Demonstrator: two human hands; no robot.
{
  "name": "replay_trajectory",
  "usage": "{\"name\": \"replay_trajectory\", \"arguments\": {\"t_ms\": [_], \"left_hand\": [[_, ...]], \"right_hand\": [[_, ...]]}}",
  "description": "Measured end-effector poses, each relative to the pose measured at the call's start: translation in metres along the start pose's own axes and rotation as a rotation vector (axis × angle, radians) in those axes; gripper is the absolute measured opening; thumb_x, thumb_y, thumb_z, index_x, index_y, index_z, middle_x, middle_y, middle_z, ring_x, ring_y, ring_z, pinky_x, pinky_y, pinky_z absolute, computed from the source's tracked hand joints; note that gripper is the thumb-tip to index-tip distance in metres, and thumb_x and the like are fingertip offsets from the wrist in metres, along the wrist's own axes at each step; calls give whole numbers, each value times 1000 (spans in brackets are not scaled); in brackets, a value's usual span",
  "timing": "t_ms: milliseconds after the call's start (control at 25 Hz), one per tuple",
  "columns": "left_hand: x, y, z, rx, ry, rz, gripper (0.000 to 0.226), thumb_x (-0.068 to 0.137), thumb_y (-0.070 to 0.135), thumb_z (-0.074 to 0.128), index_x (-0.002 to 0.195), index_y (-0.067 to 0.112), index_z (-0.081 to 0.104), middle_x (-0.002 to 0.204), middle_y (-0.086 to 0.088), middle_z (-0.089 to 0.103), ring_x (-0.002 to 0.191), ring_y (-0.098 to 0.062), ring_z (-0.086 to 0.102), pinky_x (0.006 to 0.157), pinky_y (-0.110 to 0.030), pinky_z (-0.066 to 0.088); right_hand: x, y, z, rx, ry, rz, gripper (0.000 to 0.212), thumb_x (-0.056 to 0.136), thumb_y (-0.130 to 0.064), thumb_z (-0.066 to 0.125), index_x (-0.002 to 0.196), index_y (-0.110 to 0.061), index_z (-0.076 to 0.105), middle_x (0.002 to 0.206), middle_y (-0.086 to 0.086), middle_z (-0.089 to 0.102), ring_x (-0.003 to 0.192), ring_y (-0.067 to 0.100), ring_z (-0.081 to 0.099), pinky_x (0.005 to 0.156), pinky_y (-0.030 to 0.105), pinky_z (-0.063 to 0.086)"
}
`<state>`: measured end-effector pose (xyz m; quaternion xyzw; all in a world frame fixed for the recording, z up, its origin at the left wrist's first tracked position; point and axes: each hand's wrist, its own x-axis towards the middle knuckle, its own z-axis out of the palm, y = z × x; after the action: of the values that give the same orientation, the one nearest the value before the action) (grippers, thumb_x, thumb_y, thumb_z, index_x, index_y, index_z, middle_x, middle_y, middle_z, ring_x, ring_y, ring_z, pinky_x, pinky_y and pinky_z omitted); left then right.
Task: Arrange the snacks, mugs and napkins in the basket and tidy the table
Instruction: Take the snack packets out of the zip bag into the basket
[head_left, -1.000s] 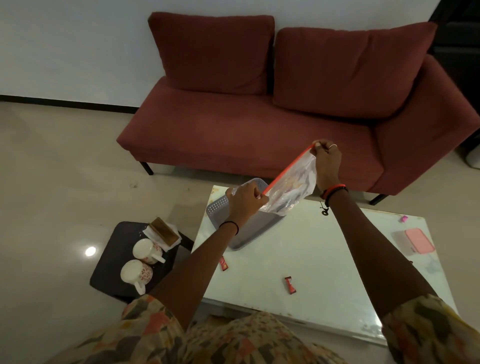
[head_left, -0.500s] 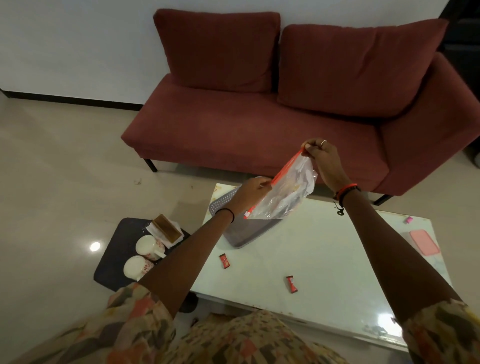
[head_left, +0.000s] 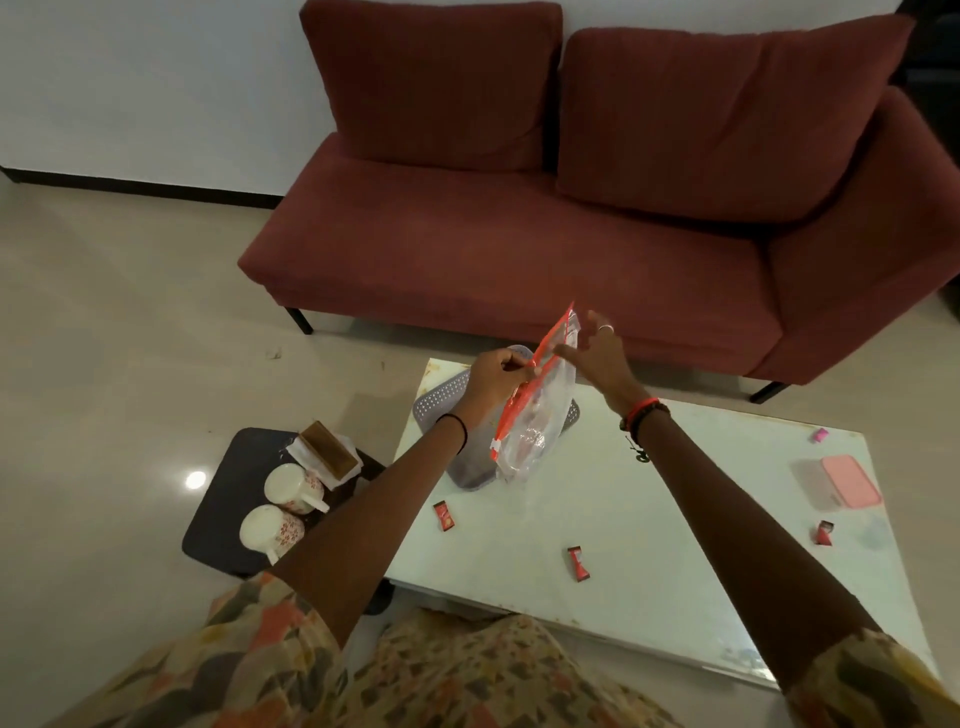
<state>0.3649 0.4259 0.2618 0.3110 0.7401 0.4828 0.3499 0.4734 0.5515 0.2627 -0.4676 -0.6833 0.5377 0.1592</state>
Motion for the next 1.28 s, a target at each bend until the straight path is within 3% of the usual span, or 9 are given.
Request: {"name": "replay_trajectory", "arguments": {"t_ms": [200, 360, 600, 720, 800, 880, 1000, 1080, 1280], "left_hand": [[-7, -30, -13, 21, 43, -72, 9, 87, 10, 61, 79, 8, 61, 64, -2, 60, 56, -12, 55, 63, -25, 50], [-9, -63, -43, 170, 294, -51, 12, 92, 19, 53, 89, 8, 55, 76, -2, 58, 63, -14, 53, 52, -11, 40], [-9, -99, -61, 229, 271, 165, 11, 97, 28, 43, 99, 20, 50, 85, 3, 60, 72, -9, 59, 59, -1, 45], [-2, -115, -67, 238, 231, 196, 35, 92, 41, 40, 110, 13, 50, 106, -4, 64, 90, -14, 65, 68, -7, 51], [6, -128, -74, 250, 223, 210, 35, 92, 40, 42, 111, 12, 51, 106, -6, 66, 89, -15, 67, 70, -9, 51], [13, -135, -79, 263, 226, 220, 25, 94, 31, 47, 109, 12, 53, 104, -7, 68, 86, -13, 66, 69, -7, 50], [20, -140, -83, 300, 233, 242, 21, 93, 21, 52, 107, 7, 57, 102, -11, 69, 85, -10, 61, 73, -7, 47], [19, -140, -85, 322, 224, 260, 20, 92, 19, 53, 106, 5, 58, 97, -10, 69, 83, -9, 60, 73, -6, 45], [11, -146, -88, 304, 223, 271, 13, 92, 11, 54, 99, 2, 59, 72, 3, 55, 53, 1, 53, 54, 1, 38]], "right_hand": [[-16, 21, 39, -48, 41, 148, 50, 85, 3, 53, 132, 1, 40, 86, 9, 56, 85, 23, 55, 70, 32, 50], [-26, 32, 41, -164, 57, 69, 52, 85, 4, 52, 135, -5, 43, 105, 22, 66, 98, 35, 63, 88, 40, 50], [-37, 54, 60, -330, 55, -41, 45, 89, 1, 57, 133, -3, 48, 121, 16, 62, 85, 23, 59, 64, 15, 47], [-44, 55, 84, -368, 91, -68, 51, 86, -3, 66, 133, -6, 46, 131, 16, 53, 109, 27, 58, 88, 31, 54], [-45, 52, 105, -524, 205, -346, 59, 72, -11, 81, 122, -9, 51, 124, 17, 56, 111, 31, 59, 87, 38, 56], [-38, 49, 131, -753, -6, -573, 68, 56, -18, 90, 113, -8, 55, 113, 16, 63, 102, 32, 65, 81, 38, 59], [-10, 42, 181, -1053, -572, -410, 42, 82, -11, 71, 121, -4, 56, 124, 15, 60, 113, 29, 59, 98, 36, 48], [9, 40, 204, -1192, -732, -388, 28, 93, -8, 54, 119, 1, 57, 122, 17, 61, 111, 30, 59, 95, 36, 47], [31, 61, 232, -1605, -1027, -376, 38, 86, -13, 63, 123, -5, 60, 128, 12, 61, 120, 31, 58, 96, 42, 47]]}}
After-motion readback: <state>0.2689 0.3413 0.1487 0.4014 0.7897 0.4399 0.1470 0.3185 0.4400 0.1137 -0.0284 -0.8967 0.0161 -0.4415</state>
